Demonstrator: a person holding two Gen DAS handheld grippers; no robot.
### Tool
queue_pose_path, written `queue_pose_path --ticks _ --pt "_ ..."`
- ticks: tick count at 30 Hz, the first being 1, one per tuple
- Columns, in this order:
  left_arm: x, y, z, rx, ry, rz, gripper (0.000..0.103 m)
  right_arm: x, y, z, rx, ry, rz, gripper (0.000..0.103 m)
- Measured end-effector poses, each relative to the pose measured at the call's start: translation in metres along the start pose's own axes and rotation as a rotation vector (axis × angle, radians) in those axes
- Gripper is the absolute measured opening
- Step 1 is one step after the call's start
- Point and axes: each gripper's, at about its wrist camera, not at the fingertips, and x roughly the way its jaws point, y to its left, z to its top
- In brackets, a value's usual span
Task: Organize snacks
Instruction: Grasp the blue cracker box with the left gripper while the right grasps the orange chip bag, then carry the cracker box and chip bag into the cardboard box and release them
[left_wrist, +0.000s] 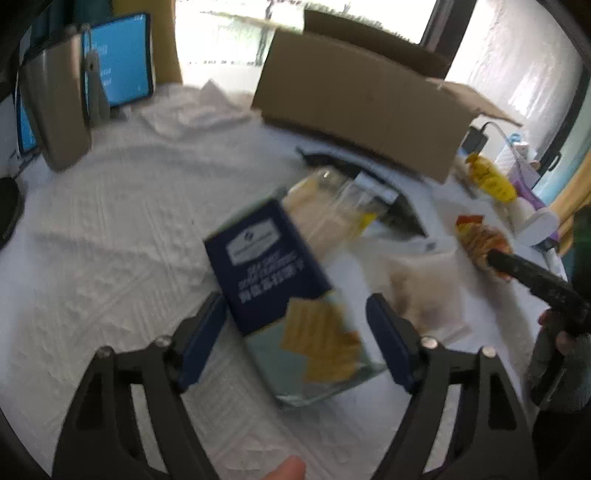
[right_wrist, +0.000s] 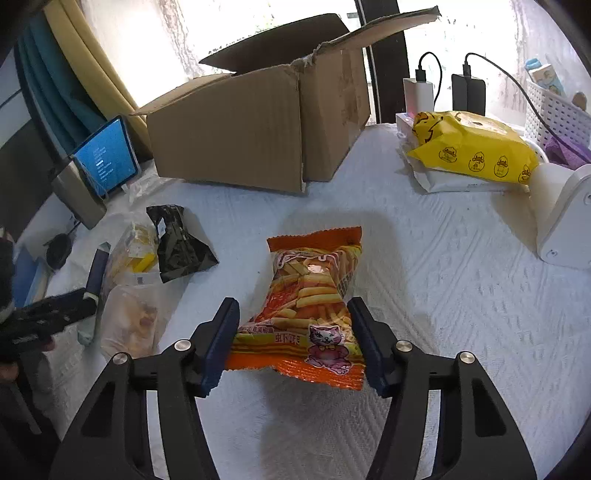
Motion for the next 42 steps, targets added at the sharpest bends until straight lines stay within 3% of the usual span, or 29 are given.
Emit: queue_pose_path --ticks 6,8,11,16,25,42 --pt "0.001 -0.001 -0.004 0.03 -0.013 -0.003 0.08 0.002 0.011 -0.002 -0.034 0.006 0.019 0.059" --pt "-0.001 0.0 -0.005 0.022 -0.019 -0.021 0.075 0.0 0.016 -0.002 -0.047 0.001 0.03 0.037" --pt "-0.006 0.002 -0.008 0.025 -0.018 -0.056 0.066 -0.002 0.024 -0.001 -0.065 -0.003 0.043 0.037" --pt "-0.016 0.001 -0.01 0.029 -0.029 -0.084 0.061 -0.006 0.033 0.003 -0.079 -0.015 0.044 0.035" --pt "-0.049 -0.001 0.007 0.068 -0.118 -0.094 0.051 -0.031 0.042 0.026 -0.101 -0.09 0.049 0.035" --pt "-0.063 -0.002 0.039 0.082 -0.181 -0.142 0.05 -0.042 0.055 0.056 -0.118 -0.147 0.067 0.035"
